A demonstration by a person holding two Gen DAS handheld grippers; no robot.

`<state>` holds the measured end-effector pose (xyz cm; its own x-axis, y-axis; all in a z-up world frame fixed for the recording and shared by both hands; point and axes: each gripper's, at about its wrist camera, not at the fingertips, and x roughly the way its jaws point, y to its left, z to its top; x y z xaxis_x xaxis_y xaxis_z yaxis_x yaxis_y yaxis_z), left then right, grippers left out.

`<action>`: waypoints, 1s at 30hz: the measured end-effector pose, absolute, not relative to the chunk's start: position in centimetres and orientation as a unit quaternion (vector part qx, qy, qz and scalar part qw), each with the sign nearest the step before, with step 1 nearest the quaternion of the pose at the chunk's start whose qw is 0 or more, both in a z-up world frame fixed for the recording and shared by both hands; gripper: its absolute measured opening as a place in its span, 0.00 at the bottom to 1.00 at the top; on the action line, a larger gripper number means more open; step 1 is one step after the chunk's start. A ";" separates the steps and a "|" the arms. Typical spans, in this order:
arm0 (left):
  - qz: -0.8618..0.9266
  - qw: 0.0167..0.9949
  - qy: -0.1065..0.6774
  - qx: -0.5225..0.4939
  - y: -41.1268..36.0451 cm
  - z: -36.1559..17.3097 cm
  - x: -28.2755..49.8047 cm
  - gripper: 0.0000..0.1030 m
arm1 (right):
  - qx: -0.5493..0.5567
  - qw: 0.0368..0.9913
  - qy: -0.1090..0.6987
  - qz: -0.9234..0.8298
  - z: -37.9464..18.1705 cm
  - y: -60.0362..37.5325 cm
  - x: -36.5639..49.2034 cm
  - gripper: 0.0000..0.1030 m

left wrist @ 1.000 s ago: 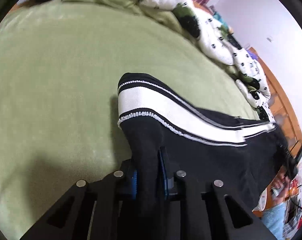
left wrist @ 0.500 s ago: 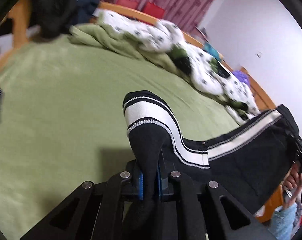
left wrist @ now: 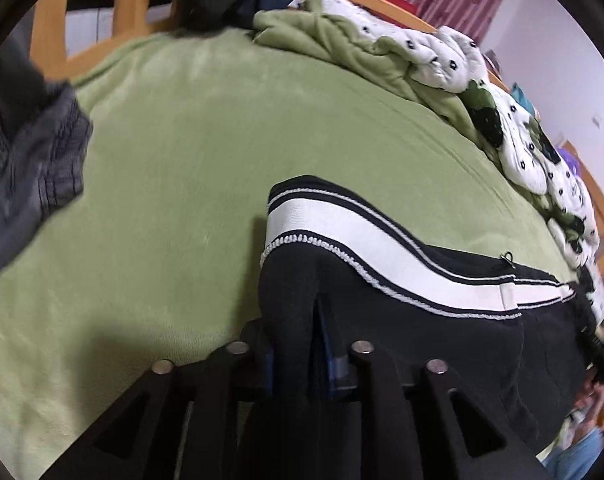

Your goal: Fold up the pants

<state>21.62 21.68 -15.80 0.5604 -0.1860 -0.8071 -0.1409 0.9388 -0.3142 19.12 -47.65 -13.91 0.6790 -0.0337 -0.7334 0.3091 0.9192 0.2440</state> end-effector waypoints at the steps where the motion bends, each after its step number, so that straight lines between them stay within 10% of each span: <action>1: -0.009 0.862 0.477 -0.172 21.9 -16.0 21.8 0.29 | 0.176 0.896 0.394 -0.101 -14.6 -47.8 18.9 0.44; 6: 0.018 0.868 0.483 -0.117 20.9 -15.4 19.9 0.35 | 0.144 0.889 0.416 -0.124 -15.9 -47.2 17.6 0.56; 9: -0.004 0.876 0.470 -0.112 19.8 -14.2 17.3 0.56 | 0.114 0.892 0.416 -0.134 -14.6 -46.4 15.5 0.60; 30: -0.030 0.898 0.404 -0.171 17.3 -15.2 5.9 0.59 | 0.050 0.916 0.391 0.075 -10.4 -25.8 11.1 0.60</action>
